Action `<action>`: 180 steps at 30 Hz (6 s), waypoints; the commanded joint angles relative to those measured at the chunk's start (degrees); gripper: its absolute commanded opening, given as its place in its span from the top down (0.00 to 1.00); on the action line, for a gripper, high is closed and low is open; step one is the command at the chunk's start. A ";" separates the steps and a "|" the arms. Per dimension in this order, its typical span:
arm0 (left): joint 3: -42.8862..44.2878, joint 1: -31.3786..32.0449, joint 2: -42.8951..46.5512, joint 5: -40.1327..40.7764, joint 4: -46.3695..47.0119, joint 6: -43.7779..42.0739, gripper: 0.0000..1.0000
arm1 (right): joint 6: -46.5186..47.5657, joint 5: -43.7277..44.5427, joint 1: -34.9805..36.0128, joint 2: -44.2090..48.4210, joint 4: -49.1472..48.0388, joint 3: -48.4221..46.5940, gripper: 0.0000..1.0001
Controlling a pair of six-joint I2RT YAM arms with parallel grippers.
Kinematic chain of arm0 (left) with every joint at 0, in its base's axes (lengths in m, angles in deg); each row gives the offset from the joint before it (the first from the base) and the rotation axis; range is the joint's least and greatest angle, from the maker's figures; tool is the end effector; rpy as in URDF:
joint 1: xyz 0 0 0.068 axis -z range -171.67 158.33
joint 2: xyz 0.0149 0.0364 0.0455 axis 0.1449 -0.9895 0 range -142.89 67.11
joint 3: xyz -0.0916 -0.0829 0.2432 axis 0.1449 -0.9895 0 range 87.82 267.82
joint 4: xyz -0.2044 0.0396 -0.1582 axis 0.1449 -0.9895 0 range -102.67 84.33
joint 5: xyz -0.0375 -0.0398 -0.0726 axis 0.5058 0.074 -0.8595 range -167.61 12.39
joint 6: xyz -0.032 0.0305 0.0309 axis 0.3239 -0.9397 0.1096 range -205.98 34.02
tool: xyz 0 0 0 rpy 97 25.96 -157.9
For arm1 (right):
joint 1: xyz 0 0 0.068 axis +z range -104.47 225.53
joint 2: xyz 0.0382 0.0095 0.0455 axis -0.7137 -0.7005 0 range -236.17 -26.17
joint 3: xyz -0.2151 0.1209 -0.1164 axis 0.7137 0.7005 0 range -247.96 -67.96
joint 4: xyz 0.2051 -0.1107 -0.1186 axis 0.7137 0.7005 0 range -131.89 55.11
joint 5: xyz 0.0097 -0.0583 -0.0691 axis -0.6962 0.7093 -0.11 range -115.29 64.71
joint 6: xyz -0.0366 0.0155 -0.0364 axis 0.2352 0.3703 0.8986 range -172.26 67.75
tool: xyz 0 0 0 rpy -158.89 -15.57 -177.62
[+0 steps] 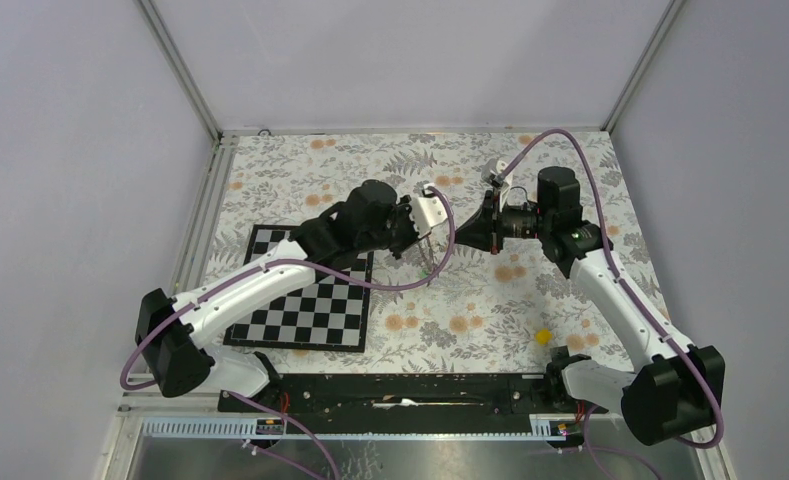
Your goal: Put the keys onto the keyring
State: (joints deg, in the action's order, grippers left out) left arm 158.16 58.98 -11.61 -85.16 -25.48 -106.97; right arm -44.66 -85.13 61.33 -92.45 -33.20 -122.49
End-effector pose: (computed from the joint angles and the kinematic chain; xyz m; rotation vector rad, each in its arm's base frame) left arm 0.1967 -0.2473 0.3444 1.2888 1.6448 -0.4528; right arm 0.2342 0.0982 0.3319 -1.0391 1.5713 1.0911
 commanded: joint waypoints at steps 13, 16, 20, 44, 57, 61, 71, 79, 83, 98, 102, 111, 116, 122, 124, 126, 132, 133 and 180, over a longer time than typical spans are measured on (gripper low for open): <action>-1.90 0.43 1.03 -3.16 5.91 0.34 1.00 | -1.75 -0.66 2.74 -1.17 -12.53 4.83 1.00; -2.74 1.02 0.70 -0.63 6.41 -0.88 1.00 | -1.54 -0.64 2.78 -1.10 -12.65 5.60 1.00; -2.78 2.53 -0.21 3.49 6.84 -2.49 1.00 | -2.47 -1.13 2.75 -2.27 -13.81 6.18 1.00; -0.20 6.30 -2.41 11.97 6.78 -1.16 1.00 | -6.26 -0.34 2.62 -4.56 -16.76 7.63 1.00; -0.30 6.32 -2.06 10.22 6.69 -0.30 1.00 | -8.95 -0.80 2.67 -6.38 -18.76 8.03 1.00; -0.25 6.32 -2.14 9.78 6.63 -0.10 1.00 | -9.28 -1.22 2.67 -6.80 -19.14 8.01 1.00; -0.21 6.30 -2.14 9.14 6.55 0.60 1.00 | -9.70 -1.48 2.67 -7.74 -19.31 7.94 1.00; -0.21 6.33 -2.10 8.73 6.55 0.78 1.00 | -9.79 -1.56 2.93 -8.21 -19.24 7.67 1.00; -0.45 6.32 -2.03 8.48 6.59 0.71 1.00 | -9.75 -1.45 3.03 -8.32 -19.23 7.68 1.00; -1.01 6.36 -1.40 6.72 6.55 0.31 1.00 | -9.59 -0.39 3.31 -8.72 -18.47 7.07 1.00; -1.72 6.31 -0.86 5.48 6.63 -0.71 1.00 | -9.63 -0.24 3.35 -8.71 -18.14 6.71 1.00; -2.94 6.32 -0.05 4.98 6.93 -2.31 1.00 | -9.70 -0.59 3.20 -8.89 -18.08 6.48 1.00; -3.64 6.31 0.38 4.76 7.17 -3.19 1.00 | -10.13 -1.09 2.56 -8.79 -18.49 6.62 1.00; -5.03 6.35 1.23 3.48 7.68 -5.35 1.00 | -11.06 -1.60 1.89 -9.23 -19.21 6.80 1.00; -5.52 6.33 1.45 3.01 7.86 -6.17 1.00 | -11.27 -1.76 1.87 -9.37 -19.36 6.75 1.00; -5.93 6.30 1.71 2.46 7.93 -7.09 1.00 | -11.29 -1.78 1.80 -9.69 -19.50 6.81 1.00; -7.08 6.30 2.49 1.13 7.98 -9.84 1.00 | -11.85 -1.70 1.61 -10.37 -19.67 6.78 1.00; -7.24 6.32 2.46 1.06 7.95 -10.18 1.00 | -11.90 -1.62 1.61 -10.44 -19.63 6.73 1.00; -3.95 10.25 -2.27 4.92 6.87 -9.73 1.00 | -16.37 4.05 1.94 -10.89 -21.02 7.07 1.00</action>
State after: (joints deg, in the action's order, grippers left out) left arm 150.84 67.00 -13.75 -75.81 -21.15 -118.25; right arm -60.72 -85.48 63.73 -103.20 -49.92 -114.57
